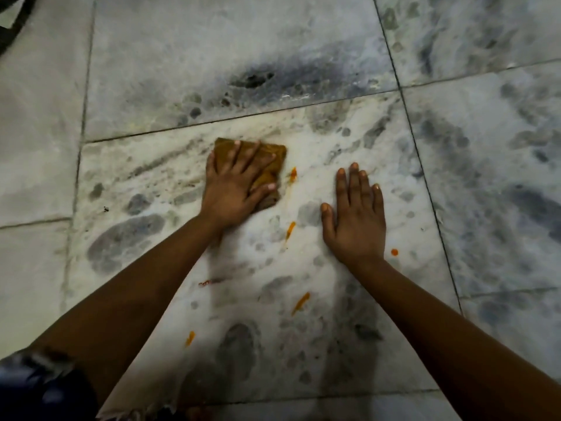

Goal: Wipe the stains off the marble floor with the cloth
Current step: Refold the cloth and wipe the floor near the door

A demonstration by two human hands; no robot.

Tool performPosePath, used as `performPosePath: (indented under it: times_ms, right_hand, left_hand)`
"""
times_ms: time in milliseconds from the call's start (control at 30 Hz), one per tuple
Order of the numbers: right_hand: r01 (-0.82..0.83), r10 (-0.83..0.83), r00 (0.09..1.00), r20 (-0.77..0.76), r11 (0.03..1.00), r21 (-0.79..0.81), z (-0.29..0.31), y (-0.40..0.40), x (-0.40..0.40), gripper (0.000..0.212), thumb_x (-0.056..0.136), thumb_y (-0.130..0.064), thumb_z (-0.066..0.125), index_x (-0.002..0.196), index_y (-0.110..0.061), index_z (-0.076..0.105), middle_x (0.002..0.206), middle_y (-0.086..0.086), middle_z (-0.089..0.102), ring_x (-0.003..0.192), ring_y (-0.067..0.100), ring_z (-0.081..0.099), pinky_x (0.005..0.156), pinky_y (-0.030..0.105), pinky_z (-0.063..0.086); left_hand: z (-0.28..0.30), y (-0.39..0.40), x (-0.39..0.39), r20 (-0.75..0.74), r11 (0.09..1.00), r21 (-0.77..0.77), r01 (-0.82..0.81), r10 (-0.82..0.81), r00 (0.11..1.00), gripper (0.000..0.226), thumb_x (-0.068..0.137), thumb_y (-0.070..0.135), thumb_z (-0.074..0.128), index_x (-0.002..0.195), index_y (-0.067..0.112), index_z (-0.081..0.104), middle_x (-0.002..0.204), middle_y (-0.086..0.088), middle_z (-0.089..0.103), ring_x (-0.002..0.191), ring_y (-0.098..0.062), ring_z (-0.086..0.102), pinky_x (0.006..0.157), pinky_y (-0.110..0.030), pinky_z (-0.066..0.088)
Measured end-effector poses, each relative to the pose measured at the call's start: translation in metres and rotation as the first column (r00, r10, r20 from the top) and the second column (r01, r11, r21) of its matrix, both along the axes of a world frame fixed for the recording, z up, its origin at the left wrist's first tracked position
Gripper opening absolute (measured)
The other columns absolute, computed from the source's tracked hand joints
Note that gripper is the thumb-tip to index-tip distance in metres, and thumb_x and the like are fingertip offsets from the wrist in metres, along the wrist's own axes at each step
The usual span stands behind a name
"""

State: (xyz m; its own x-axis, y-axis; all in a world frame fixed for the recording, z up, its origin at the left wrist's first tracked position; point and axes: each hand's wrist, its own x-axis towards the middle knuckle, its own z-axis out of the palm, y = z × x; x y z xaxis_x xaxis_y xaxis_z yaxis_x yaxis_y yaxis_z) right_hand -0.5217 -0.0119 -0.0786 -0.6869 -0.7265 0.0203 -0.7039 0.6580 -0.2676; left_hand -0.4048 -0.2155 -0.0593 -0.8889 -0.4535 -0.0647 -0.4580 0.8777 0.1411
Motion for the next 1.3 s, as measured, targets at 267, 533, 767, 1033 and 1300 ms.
performPosePath:
  times_ms: [267, 533, 767, 1033, 1300]
  right_hand:
    - [0.009, -0.009, 1.0, -0.003, 1.0, -0.01, 0.002, -0.002, 0.001, 0.065, 0.092, -0.042, 0.028, 0.147, -0.007, 0.026, 0.154, 0.016, 0.021, 0.143, 0.027, 0.019, 0.115, 0.04, 0.008]
    - [0.018, -0.018, 1.0, 0.003, 0.999, -0.027, 0.002, -0.002, 0.0, 0.065, 0.093, -0.041, 0.026, 0.147, -0.007, 0.025, 0.155, 0.015, 0.02, 0.144, 0.026, 0.017, 0.116, 0.039, 0.006]
    - [0.01, -0.01, 1.0, -0.008, 1.0, -0.027, 0.002, -0.003, 0.0, 0.064, 0.093, -0.041, 0.028, 0.146, -0.006, 0.027, 0.154, 0.016, 0.022, 0.143, 0.026, 0.02, 0.115, 0.039, 0.008]
    - [0.011, -0.011, 1.0, 0.002, 1.0, -0.008, 0.002, -0.002, -0.001, 0.064, 0.093, -0.042, 0.026, 0.147, -0.007, 0.025, 0.154, 0.015, 0.022, 0.143, 0.026, 0.02, 0.115, 0.039, 0.007]
    - [0.01, -0.01, 1.0, 0.006, 1.0, -0.013, 0.002, -0.004, 0.0, 0.065, 0.092, -0.041, 0.026, 0.147, -0.007, 0.025, 0.154, 0.015, 0.022, 0.143, 0.026, 0.02, 0.115, 0.039, 0.008]
  left_hand:
    - [0.01, 0.001, -0.1, 0.057, 0.958, 0.043, -0.285, 0.282, 0.958, 0.055, 0.095, 0.053, 0.029, 0.146, 0.035, 0.022, 0.158, 0.005, 0.01, 0.146, -0.026, 0.0, 0.111, -0.06, -0.003]
    - [0.003, 0.029, -0.017, 0.029, 0.998, -0.017, -0.067, 0.068, 0.997, 0.058, 0.09, 0.057, 0.025, 0.142, 0.034, 0.035, 0.156, 0.003, 0.022, 0.144, -0.029, 0.014, 0.109, -0.061, 0.007]
    - [0.012, -0.004, -0.102, 0.052, 0.949, 0.02, -0.315, 0.314, 0.948, 0.054, 0.094, 0.05, 0.03, 0.145, 0.034, 0.026, 0.157, 0.003, 0.016, 0.145, -0.025, 0.006, 0.111, -0.06, 0.0]
    - [0.001, 0.022, -0.009, -0.085, 0.986, -0.043, 0.158, -0.162, 0.983, 0.052, 0.089, 0.048, 0.033, 0.136, 0.029, 0.046, 0.148, -0.001, 0.039, 0.139, -0.031, 0.028, 0.109, -0.059, 0.011]
    - [0.014, -0.024, -0.095, 0.001, 0.967, 0.029, -0.255, 0.255, 0.967, 0.059, 0.084, 0.046, 0.029, 0.141, 0.032, 0.035, 0.154, 0.002, 0.027, 0.143, -0.028, 0.015, 0.11, -0.062, 0.003]
